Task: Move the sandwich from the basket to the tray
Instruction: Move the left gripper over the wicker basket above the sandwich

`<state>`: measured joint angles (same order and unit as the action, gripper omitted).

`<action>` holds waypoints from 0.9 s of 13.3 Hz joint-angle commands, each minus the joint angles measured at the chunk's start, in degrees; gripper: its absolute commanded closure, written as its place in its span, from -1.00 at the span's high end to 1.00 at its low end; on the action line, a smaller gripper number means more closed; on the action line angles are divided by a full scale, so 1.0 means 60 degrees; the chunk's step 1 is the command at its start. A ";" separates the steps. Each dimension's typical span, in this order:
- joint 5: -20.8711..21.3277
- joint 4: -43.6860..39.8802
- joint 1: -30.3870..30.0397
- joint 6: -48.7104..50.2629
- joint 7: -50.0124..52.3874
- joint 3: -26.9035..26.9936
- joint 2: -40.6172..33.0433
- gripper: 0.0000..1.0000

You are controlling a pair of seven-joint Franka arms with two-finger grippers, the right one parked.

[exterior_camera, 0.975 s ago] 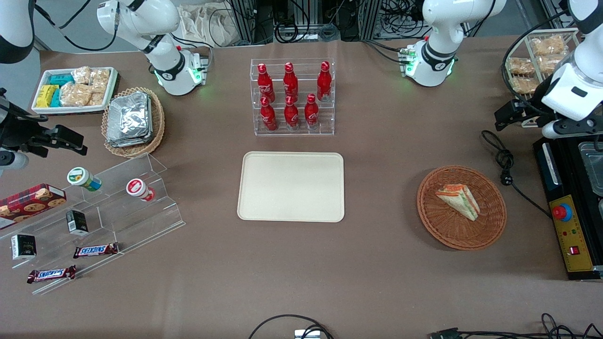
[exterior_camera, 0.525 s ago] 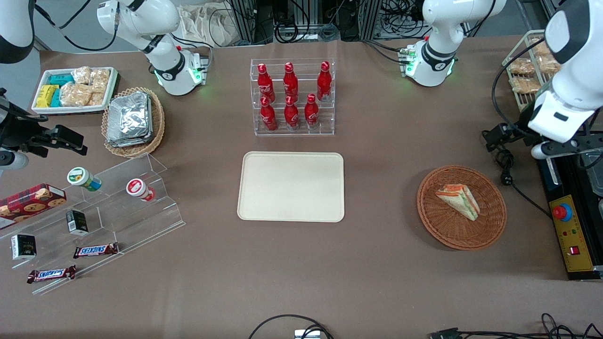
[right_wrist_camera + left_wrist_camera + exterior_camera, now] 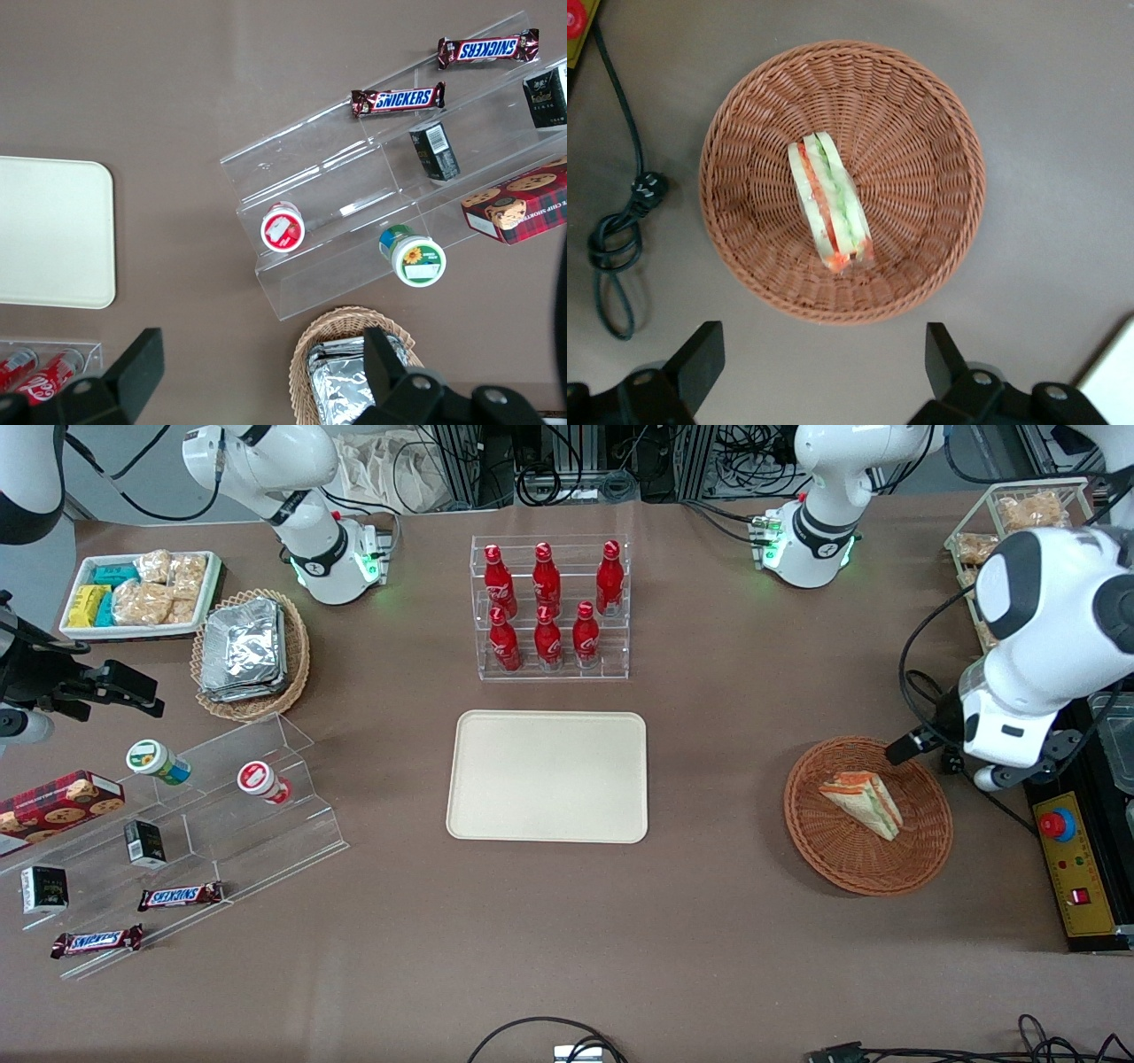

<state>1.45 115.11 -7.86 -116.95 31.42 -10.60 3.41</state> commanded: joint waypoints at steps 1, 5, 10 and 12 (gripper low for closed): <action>0.0475 0.0486 0.0050 -0.1071 0.0971 0.0009 0.0323 0.99; 0.1121 0.0677 0.0065 -0.1527 0.2584 -0.0021 0.1114 0.99; 0.1136 0.1161 0.0065 -0.2554 0.2892 -0.0021 0.1671 0.99; 0.1136 0.1161 0.0065 -0.2642 0.2922 -0.0021 0.1832 0.99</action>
<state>7.20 121.73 -7.75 -131.59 47.11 -10.71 14.09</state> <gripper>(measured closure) 0.000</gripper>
